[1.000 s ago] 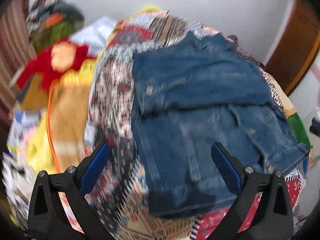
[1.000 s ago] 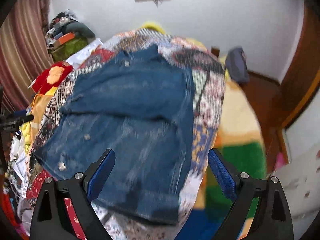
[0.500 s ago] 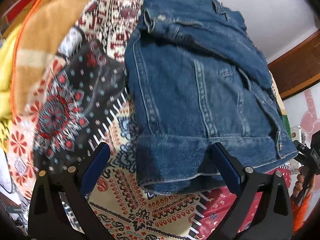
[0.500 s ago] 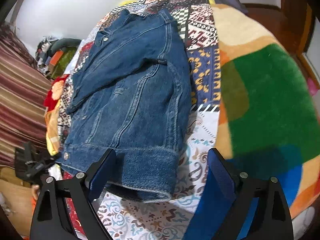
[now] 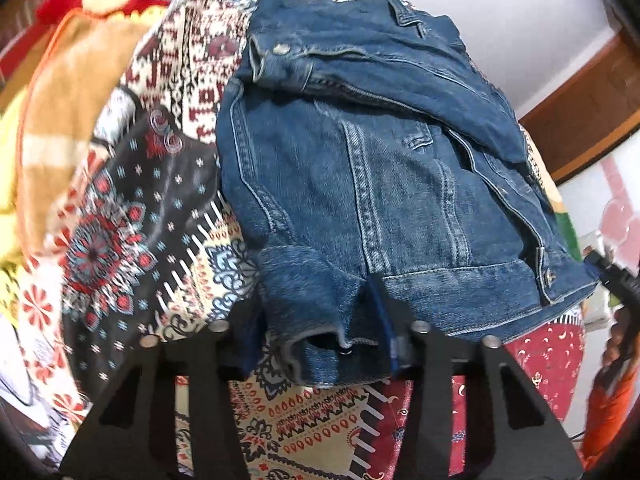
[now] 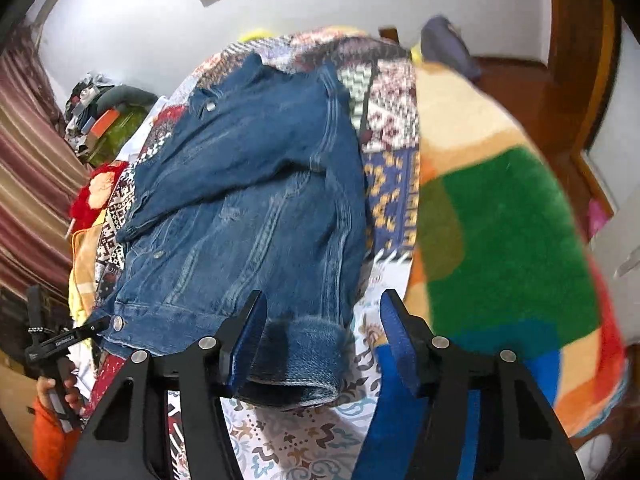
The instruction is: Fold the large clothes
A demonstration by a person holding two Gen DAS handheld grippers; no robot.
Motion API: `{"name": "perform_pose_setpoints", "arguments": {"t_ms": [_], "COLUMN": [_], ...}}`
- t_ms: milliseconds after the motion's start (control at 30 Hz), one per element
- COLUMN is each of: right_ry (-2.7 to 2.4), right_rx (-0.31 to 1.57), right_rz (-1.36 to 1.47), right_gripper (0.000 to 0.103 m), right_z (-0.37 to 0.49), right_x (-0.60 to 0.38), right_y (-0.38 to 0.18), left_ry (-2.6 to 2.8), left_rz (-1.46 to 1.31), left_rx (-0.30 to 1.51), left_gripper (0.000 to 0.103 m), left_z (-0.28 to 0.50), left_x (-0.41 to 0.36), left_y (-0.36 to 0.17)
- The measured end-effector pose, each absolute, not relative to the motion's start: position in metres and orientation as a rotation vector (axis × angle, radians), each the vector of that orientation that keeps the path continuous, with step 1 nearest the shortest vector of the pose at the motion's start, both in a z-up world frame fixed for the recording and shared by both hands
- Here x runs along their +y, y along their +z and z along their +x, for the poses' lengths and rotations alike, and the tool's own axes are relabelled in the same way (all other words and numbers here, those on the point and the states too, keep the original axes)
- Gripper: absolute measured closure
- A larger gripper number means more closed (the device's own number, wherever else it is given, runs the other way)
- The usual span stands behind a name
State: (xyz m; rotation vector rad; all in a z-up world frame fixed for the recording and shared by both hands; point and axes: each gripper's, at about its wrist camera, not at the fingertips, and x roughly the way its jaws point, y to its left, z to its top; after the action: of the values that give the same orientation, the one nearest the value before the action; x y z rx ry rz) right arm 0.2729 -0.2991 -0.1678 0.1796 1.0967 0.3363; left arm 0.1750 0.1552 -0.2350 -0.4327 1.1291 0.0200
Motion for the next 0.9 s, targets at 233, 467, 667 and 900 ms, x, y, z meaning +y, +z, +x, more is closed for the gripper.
{"name": "perform_pose_setpoints", "arguments": {"t_ms": [233, 467, 667, 900], "right_ry": [0.384, 0.396, 0.422, 0.494], "right_rx": [1.206, 1.191, 1.138, 1.029], "right_rz": [0.243, 0.273, 0.214, 0.122], "right_gripper": [0.046, 0.054, 0.08, 0.087], "right_z": [0.272, 0.265, 0.269, 0.294], "right_x": [-0.295, -0.296, -0.286, -0.264], "right_y": [-0.193, -0.2, -0.185, -0.147], "left_ry": [0.044, 0.041, 0.041, -0.001], "left_rz": [-0.411, -0.485, -0.436, -0.405], "left_rx": [1.099, 1.126, 1.058, 0.931], "left_gripper": [0.066, 0.062, 0.086, 0.09], "left_z": [0.174, 0.168, 0.173, 0.195], "left_x": [0.156, 0.159, 0.156, 0.164], "left_y": [-0.229, -0.246, -0.226, -0.177]}}
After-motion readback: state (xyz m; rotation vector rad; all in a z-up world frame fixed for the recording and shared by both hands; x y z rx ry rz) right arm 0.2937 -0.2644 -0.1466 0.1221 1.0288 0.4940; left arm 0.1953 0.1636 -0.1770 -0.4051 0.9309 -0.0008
